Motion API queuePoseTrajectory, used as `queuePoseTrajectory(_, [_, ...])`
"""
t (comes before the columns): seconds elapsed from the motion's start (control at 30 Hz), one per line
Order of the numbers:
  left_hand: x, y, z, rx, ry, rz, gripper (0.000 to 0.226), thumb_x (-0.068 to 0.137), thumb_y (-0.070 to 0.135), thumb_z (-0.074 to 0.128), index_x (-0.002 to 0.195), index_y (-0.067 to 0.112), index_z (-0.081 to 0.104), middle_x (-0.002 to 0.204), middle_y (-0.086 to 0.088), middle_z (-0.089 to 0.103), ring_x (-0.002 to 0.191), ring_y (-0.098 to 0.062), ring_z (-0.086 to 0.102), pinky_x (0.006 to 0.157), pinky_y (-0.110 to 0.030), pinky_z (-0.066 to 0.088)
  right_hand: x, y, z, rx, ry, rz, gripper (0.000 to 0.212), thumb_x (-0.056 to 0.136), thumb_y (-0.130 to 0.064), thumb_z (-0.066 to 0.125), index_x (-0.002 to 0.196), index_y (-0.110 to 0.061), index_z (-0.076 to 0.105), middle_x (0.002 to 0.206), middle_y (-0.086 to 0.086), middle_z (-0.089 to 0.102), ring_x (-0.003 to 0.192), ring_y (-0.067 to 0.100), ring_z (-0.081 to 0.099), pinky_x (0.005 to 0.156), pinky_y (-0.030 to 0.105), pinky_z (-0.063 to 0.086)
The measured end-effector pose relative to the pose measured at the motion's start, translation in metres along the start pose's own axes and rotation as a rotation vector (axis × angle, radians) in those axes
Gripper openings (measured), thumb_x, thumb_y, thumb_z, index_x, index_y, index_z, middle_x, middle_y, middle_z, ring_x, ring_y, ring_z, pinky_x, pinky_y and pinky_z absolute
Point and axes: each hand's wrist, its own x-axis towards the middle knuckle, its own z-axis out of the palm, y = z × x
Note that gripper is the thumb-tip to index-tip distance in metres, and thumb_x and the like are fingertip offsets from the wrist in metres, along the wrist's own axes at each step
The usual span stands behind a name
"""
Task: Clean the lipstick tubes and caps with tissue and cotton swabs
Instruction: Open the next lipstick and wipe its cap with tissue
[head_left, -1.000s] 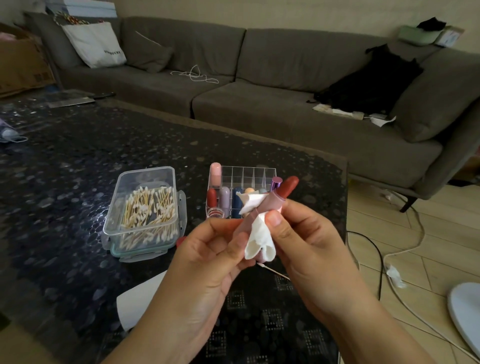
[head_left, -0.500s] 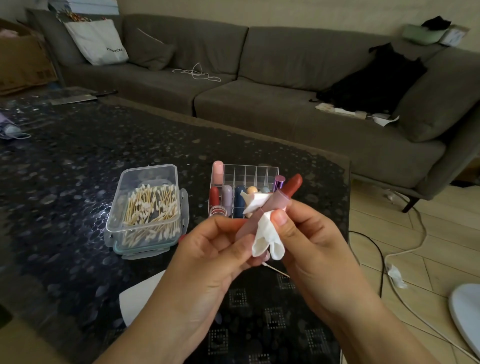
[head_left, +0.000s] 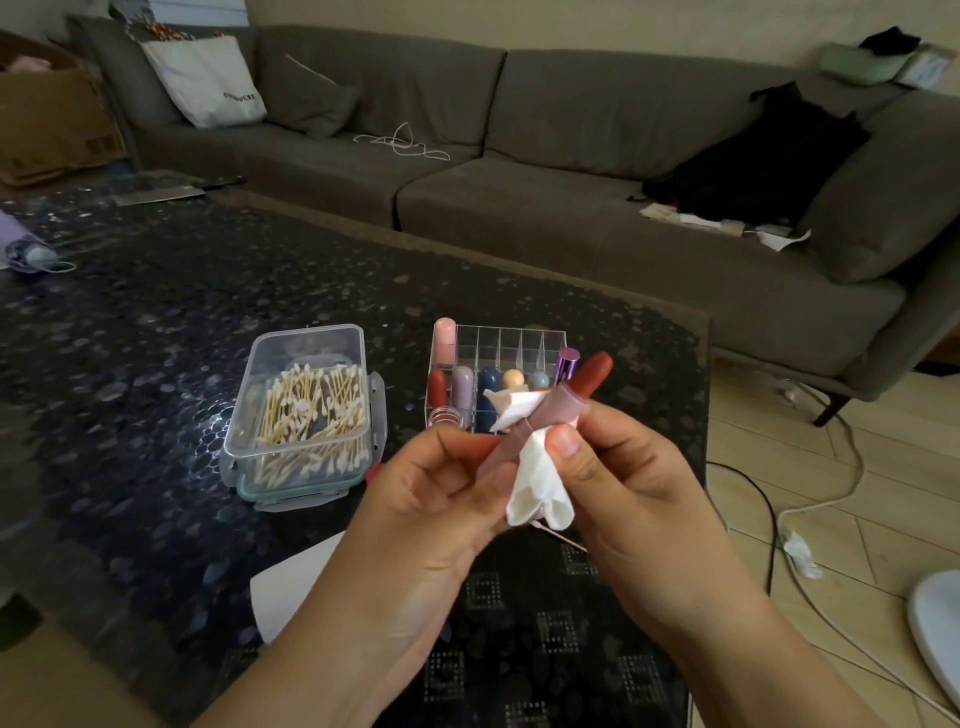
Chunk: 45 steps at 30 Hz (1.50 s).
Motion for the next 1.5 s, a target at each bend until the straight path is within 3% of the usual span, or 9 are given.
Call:
queuePoseTrajectory(0.03, [-0.001, 0.001, 0.002, -0.050, -0.048, -0.062, 0.001, 0.076, 0.008, 0.070, 0.076, 0.007, 0.069, 0.076, -0.011, 0.071, 0.067, -0.017, 0.068, 0.058, -0.023, 0.055, 0.000, -0.001, 0.000, 0.034, 0.004, 0.005, 0.026, 0.091, -0.035, 0.058, 0.102, -0.015, 0.070, 0.097, 0.007, 0.071, 0.090, 0.021, 0.068, 0.080, 0.033, 0.054])
queuePoseTrajectory(0.13, [-0.001, 0.000, 0.001, -0.084, -0.139, -0.199, 0.039, 0.087, 0.042, 0.056, 0.078, 0.009, 0.074, 0.065, -0.010, 0.063, 0.055, -0.016, 0.060, 0.050, -0.024, 0.051, 0.001, -0.001, 0.000, 0.094, 0.007, 0.027, 0.033, 0.091, -0.028, 0.052, 0.097, 0.002, 0.064, 0.079, 0.008, 0.066, 0.066, 0.013, 0.062, 0.066, 0.029, 0.050])
queuePoseTrajectory(0.43, [-0.001, -0.001, 0.000, 0.119, -0.012, 0.044, 0.019, 0.066, 0.005, 0.067, 0.066, 0.024, 0.073, 0.076, -0.006, 0.072, 0.071, -0.015, 0.067, 0.063, -0.023, 0.055, -0.002, 0.001, -0.001, 0.033, -0.011, 0.046, 0.032, 0.086, -0.044, 0.061, 0.101, -0.017, 0.070, 0.096, 0.008, 0.071, 0.087, 0.020, 0.068, 0.080, 0.031, 0.053])
queuePoseTrajectory(0.57, [-0.002, -0.001, -0.003, 0.043, -0.067, -0.032, 0.003, 0.077, 0.009, 0.070, 0.080, 0.009, 0.069, 0.078, -0.011, 0.071, 0.068, -0.019, 0.067, 0.061, -0.026, 0.055, -0.001, -0.003, 0.001, 0.078, 0.001, 0.049, 0.032, 0.086, -0.034, 0.054, 0.093, -0.006, 0.068, 0.086, 0.011, 0.068, 0.075, 0.019, 0.064, 0.070, 0.030, 0.053])
queuePoseTrajectory(0.67, [-0.002, -0.001, -0.005, 0.035, -0.130, -0.088, 0.024, 0.084, 0.027, 0.064, 0.081, 0.004, 0.070, 0.072, -0.011, 0.067, 0.062, -0.017, 0.063, 0.059, -0.024, 0.053, -0.001, -0.005, 0.002, 0.125, 0.004, 0.057, 0.033, 0.089, -0.031, 0.054, 0.089, 0.000, 0.065, 0.080, 0.017, 0.064, 0.065, 0.023, 0.058, 0.060, 0.031, 0.051])
queuePoseTrajectory(0.97, [-0.002, -0.005, -0.003, 0.266, 0.024, 0.172, 0.019, 0.062, 0.012, 0.072, 0.080, 0.009, 0.066, 0.075, -0.003, 0.073, 0.070, -0.008, 0.068, 0.061, -0.014, 0.051, -0.002, 0.003, 0.008, -0.059, 0.060, 0.094, 0.027, 0.089, -0.036, 0.056, 0.099, -0.016, 0.072, 0.099, 0.010, 0.071, 0.096, 0.030, 0.067, 0.089, 0.045, 0.054])
queuePoseTrajectory(1.13, [0.000, -0.011, -0.006, 0.287, 0.015, 0.150, 0.028, 0.063, 0.016, 0.069, 0.088, 0.007, 0.062, 0.083, 0.000, 0.074, 0.077, -0.008, 0.070, 0.067, -0.017, 0.053, -0.004, -0.001, 0.012, -0.121, 0.143, 0.083, 0.024, 0.082, -0.032, 0.056, 0.094, -0.018, 0.073, 0.090, 0.002, 0.074, 0.084, 0.017, 0.070, 0.073, 0.027, 0.057])
queuePoseTrajectory(1.33, [0.001, -0.017, -0.010, 0.361, -0.044, 0.077, 0.036, 0.066, 0.021, 0.069, 0.100, 0.011, 0.062, 0.089, -0.002, 0.074, 0.081, -0.016, 0.071, 0.072, -0.024, 0.055, -0.006, 0.001, 0.003, -0.200, 0.242, 0.103, 0.024, 0.078, -0.035, 0.059, 0.085, -0.017, 0.074, 0.083, 0.002, 0.074, 0.076, 0.019, 0.070, 0.072, 0.038, 0.057])
queuePoseTrajectory(1.5, [0.003, -0.020, -0.011, 0.470, -0.048, 0.057, 0.023, 0.082, 0.011, 0.065, 0.104, 0.018, 0.064, 0.094, 0.001, 0.074, 0.091, -0.013, 0.070, 0.080, -0.026, 0.055, -0.006, -0.003, -0.010, -0.332, 0.296, 0.135, 0.013, 0.086, -0.025, 0.061, 0.083, -0.021, 0.073, 0.084, -0.003, 0.073, 0.078, 0.009, 0.068, 0.071, 0.016, 0.052])
